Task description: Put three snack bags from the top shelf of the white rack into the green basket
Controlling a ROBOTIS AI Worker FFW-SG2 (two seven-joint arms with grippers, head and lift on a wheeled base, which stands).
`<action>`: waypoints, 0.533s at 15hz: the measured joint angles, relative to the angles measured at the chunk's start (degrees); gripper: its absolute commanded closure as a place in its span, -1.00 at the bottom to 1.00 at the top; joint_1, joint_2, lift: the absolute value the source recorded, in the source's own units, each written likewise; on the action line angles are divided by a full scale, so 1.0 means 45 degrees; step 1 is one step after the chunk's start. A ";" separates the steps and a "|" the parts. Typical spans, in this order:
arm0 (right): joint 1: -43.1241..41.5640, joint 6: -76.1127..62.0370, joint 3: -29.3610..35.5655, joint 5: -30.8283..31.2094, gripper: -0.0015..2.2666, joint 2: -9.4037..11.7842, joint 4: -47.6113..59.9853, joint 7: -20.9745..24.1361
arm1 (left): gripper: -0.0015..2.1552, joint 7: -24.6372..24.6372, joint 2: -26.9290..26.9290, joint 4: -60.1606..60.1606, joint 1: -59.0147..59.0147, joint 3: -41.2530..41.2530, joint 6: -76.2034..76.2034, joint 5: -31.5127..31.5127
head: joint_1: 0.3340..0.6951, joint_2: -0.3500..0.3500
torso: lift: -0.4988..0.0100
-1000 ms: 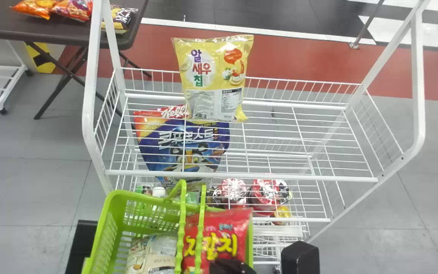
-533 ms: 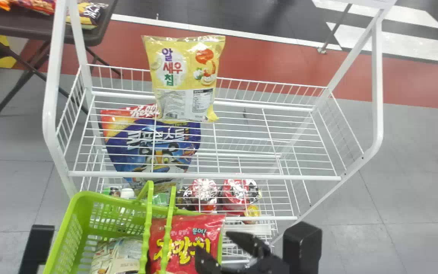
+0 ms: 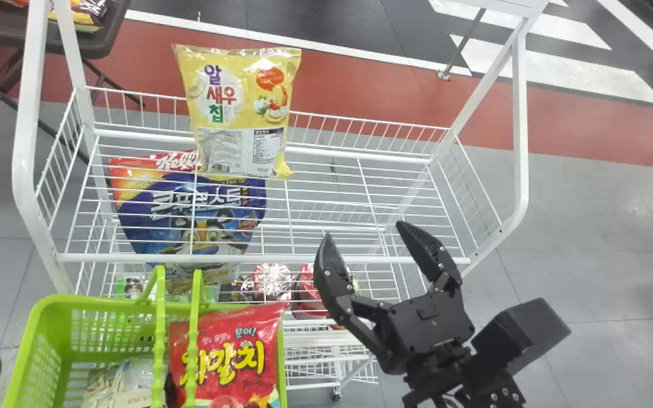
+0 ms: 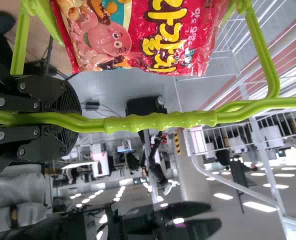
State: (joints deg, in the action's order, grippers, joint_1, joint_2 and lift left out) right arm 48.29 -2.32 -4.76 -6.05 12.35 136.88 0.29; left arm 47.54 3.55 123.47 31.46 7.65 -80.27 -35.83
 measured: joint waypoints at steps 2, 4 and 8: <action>-0.0148 -0.0262 -0.0268 0.0270 -0.97 -0.0180 -0.0016 0.0245 | 0.41 -0.0013 0.0003 -0.0220 0.0343 0.0127 0.0247 -0.0434 | 1.00 -0.88 | 0.96; -0.0229 -0.0268 -0.0404 0.0336 -0.97 -0.0309 -0.0108 0.0343 | 0.41 0.0072 0.0041 -0.0490 0.0622 0.0109 0.0589 -0.0553 | 1.00 -0.87 | 0.96; -0.0320 0.0971 -0.0150 0.0205 -0.97 -0.0477 -0.0180 0.0326 | 0.41 0.0365 0.0141 -0.0880 0.0777 -0.0034 0.1037 -0.0266 | 1.00 -0.90 | 0.96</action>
State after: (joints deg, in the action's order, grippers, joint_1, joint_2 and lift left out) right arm 46.85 2.05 -5.44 -5.12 10.20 136.07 1.75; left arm 49.18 4.19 119.51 34.96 7.50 -75.60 -37.03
